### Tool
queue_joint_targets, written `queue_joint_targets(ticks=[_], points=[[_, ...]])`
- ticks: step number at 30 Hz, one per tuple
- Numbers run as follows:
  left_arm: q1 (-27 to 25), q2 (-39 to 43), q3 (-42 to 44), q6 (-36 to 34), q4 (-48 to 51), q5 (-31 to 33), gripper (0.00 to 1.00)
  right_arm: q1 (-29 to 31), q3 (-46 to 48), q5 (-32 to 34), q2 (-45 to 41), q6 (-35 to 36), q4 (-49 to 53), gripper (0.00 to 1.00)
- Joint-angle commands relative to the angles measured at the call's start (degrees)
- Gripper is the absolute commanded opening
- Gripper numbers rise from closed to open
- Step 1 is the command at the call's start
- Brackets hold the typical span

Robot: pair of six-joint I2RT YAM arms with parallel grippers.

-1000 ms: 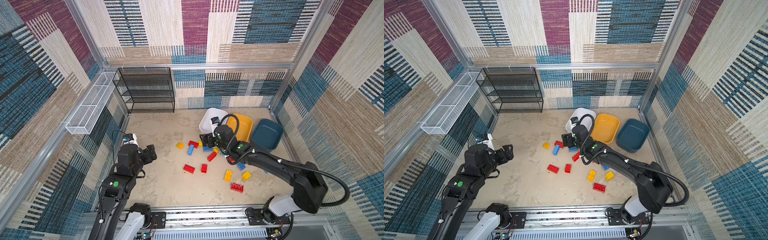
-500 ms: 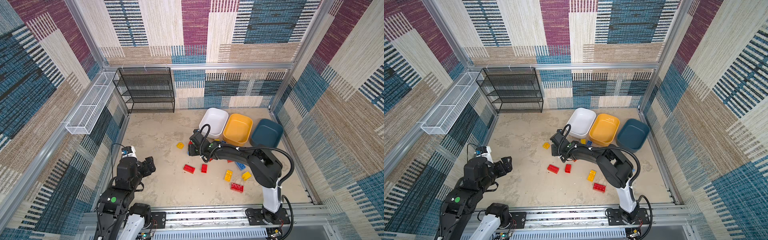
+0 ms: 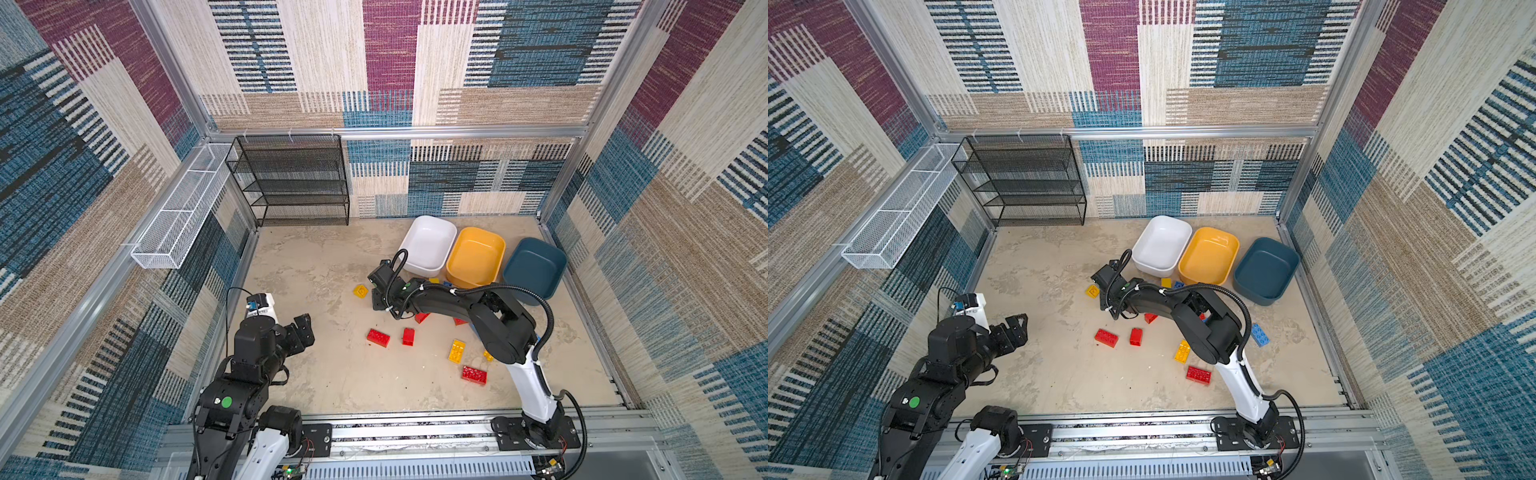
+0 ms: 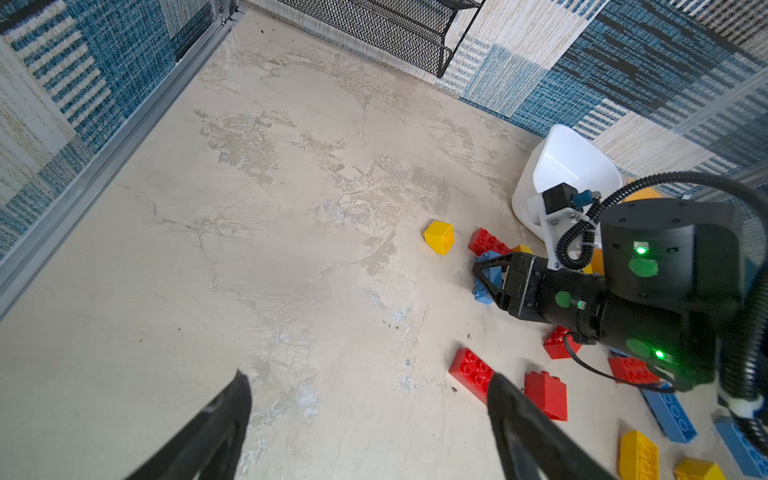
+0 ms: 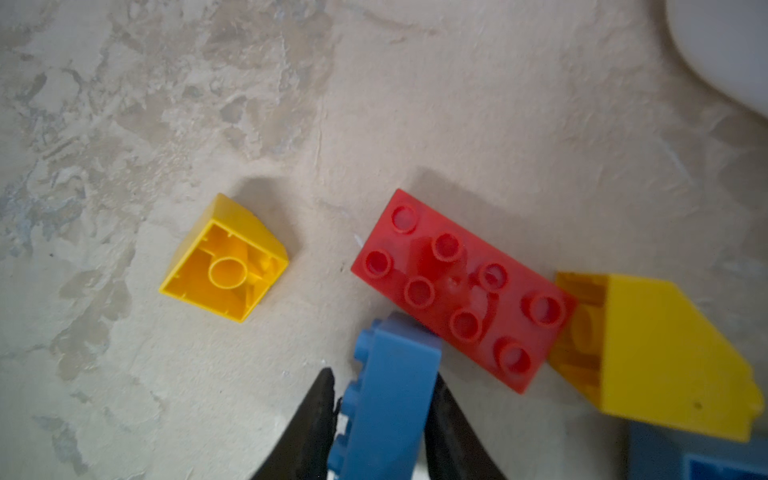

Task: Sort the legos into containers by color
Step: 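Reach the right gripper to a blue brick and grasp it, then carry the blue brick with the right gripper into the white tub and release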

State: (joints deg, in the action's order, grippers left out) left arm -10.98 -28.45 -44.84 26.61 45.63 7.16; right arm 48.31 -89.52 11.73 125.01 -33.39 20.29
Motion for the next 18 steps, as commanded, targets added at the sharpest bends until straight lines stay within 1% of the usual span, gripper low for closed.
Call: queue_joint_targets(ticks=[1,2,4,7,11,16,18], points=[[0.00,-0.16,0.27,-0.22,-1.52,-0.74,0.91,0.11,-0.38,1.53,0.20,1.12,1.29,0.33],[-0.01,-0.21,0.28,-0.27,-1.54,-0.70,0.91,0.11,-0.31,1.64,-0.08,1.28,1.24,0.30],[0.00,-0.54,0.20,-0.24,-1.46,-0.83,0.91,0.16,0.17,1.86,-1.01,1.56,1.01,0.29],[0.00,-0.74,0.28,-0.33,-1.58,-0.99,0.91,0.28,0.48,2.19,-2.65,2.01,1.39,0.23],[0.00,-1.32,0.27,-0.76,-1.68,-1.77,0.92,0.20,1.41,0.43,-6.76,4.37,1.24,0.22],[0.00,-1.68,0.37,-1.38,-2.08,-3.01,0.93,0.10,-0.72,-0.99,-12.73,9.09,3.44,0.22],[0.00,-1.78,0.45,-1.47,-2.28,-3.29,0.93,-0.86,-1.81,-2.44,-14.24,10.28,4.72,0.22]])
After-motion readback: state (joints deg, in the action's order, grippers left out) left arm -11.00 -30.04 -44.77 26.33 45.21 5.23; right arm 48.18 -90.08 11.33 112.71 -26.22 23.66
